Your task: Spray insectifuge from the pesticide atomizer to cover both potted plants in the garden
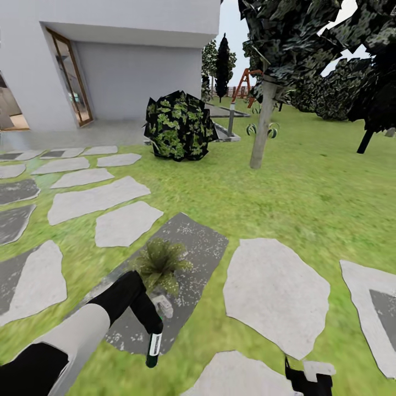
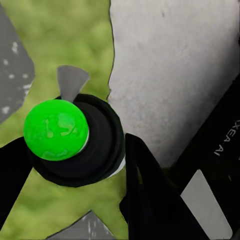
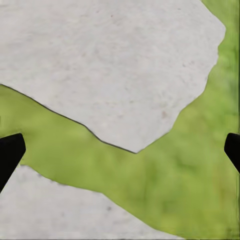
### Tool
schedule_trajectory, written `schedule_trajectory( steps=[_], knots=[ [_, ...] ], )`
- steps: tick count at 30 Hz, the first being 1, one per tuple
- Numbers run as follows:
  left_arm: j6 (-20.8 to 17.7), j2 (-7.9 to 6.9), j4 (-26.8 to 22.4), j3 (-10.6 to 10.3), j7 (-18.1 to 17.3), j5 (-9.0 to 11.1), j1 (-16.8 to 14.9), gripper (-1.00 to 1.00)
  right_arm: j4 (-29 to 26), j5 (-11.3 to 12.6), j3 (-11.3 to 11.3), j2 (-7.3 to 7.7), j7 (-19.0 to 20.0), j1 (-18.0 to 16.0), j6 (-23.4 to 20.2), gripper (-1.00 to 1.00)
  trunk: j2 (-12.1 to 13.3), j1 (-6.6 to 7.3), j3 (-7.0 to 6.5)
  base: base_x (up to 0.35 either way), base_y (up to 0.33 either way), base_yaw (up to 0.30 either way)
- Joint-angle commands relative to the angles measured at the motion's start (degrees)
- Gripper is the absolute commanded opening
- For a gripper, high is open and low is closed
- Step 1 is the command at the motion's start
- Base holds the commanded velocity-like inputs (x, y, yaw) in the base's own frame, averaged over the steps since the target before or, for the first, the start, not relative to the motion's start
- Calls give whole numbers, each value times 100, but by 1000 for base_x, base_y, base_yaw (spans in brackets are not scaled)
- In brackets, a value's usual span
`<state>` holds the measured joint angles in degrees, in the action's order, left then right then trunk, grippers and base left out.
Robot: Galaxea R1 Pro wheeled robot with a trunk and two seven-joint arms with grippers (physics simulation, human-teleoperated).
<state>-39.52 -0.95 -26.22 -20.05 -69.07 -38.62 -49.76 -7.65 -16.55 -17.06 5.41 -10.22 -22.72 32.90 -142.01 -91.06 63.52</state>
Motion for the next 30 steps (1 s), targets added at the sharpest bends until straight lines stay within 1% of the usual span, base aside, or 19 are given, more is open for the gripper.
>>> schedule_trajectory(
  steps=[1, 2, 3, 5, 7, 10, 13, 16, 19, 20, 21, 22, 23, 24, 25, 26, 27, 28, 30],
  knots=[
    [326, 24, -2, -16, 626, 543, 95, -100, 8, -59, -26, 2, -33, -4, 15, 100, -2, 5, 5, -342, 0, -35],
    [651, 27, 18, -16, 844, 788, 135, -100, 9, -59, -26, 1, -31, -4, 15, 100, -2, 5, 4, -342, 0, -121],
    [847, 27, 23, -16, 948, 928, 155, -100, 9, -59, -26, -1, -32, -4, 15, 100, -2, 5, 2, -342, 0, -167],
    [1173, 25, 26, -16, 1081, 1176, 182, -100, 9, -59, -26, -3, -30, -4, 15, 100, -2, 5, -3, -342, 0, -209],
    [1335, 19, 35, -16, 1128, 1288, 193, -100, 9, -63, -26, -4, -26, -4, 15, 100, -2, 5, -9, -342, 0, -235],
    [1705, 22, 55, -16, 1151, 1341, 244, -100, 9, -60, -26, -4, -20, -4, 15, 100, -2, 5, -18, -342, 0, -245],
    [1954, 30, -2, -16, 1153, 1354, 353, -100, 9, -59, -26, -5, -16, -3, 15, 100, -2, 5, -28, -337, 0, -248],
    [2001, 38, -8, -22, 1151, 1356, 372, -100, -1, -57, -26, -3, -12, -4, 15, 100, -2, 5, -39, -310, 0, -248],
    [2015, 58, -12, -20, 1151, 1355, 378, -100, -33, -66, -7, 22, 21, -4, 10, 100, -2, 5, -43, -125, 0, -118],
    [2014, 58, -13, -19, 1150, 1352, 378, -100, -63, -88, 40, 40, 56, -6, 9, 100, -2, 5, -44, -40, 0, -38],
    [2017, 59, -14, -18, 1150, 1350, 379, -100, -199, -183, 181, 68, 150, -8, 7, 100, -2, 5, -44, -21, 0, -19],
    [2017, 59, -12, -17, 1150, 1349, 379, -100, -382, -292, 306, 85, 252, -8, 2, 100, -2, 5, -44, -13, 0, -12],
    [2022, 59, -9, -17, 1150, 1349, 379, -100, -778, -517, 494, 111, 509, -6, -25, 100, -2, 5, -44, -7, 0, -6],
    [2024, 58, -8, -17, 1150, 1348, 379, -100, -1025, -666, 579, 127, 735, -9, -56, 100, -2, 5, -44, -4, 0, -4],
    [2028, 53, 6, -20, 1150, 1348, 379, -100, -1561, -1018, 681, 145, 1479, -10, -281, 100, -2, 5, -44, -1, 0, -1],
    [2031, 52, 29, -21, 1150, 1348, 382, -100, -1754, -1140, 698, 148, 1824, -11, -442, 100, -2, 5, -44, 0, 0, 0],
    [2045, 51, 68, -23, 1150, 1341, 411, -100, -2009, -1302, 714, 151, 2342, -8, -731, 100, -2, 5, -44, 0, 0, 0],
    [2092, 49, 94, -27, 1154, 1325, 488, -100, -2155, -1393, 720, 152, 2664, -6, -909, 100, -2, 5, -44, 0, 0, 0],
    [2025, 45, 79, 34, 1089, 1278, 419, -100, -2211, -1387, 663, 162, 2717, -73, -853, 100, -3, 5, -44, 0, 0, 0]
  ],
)
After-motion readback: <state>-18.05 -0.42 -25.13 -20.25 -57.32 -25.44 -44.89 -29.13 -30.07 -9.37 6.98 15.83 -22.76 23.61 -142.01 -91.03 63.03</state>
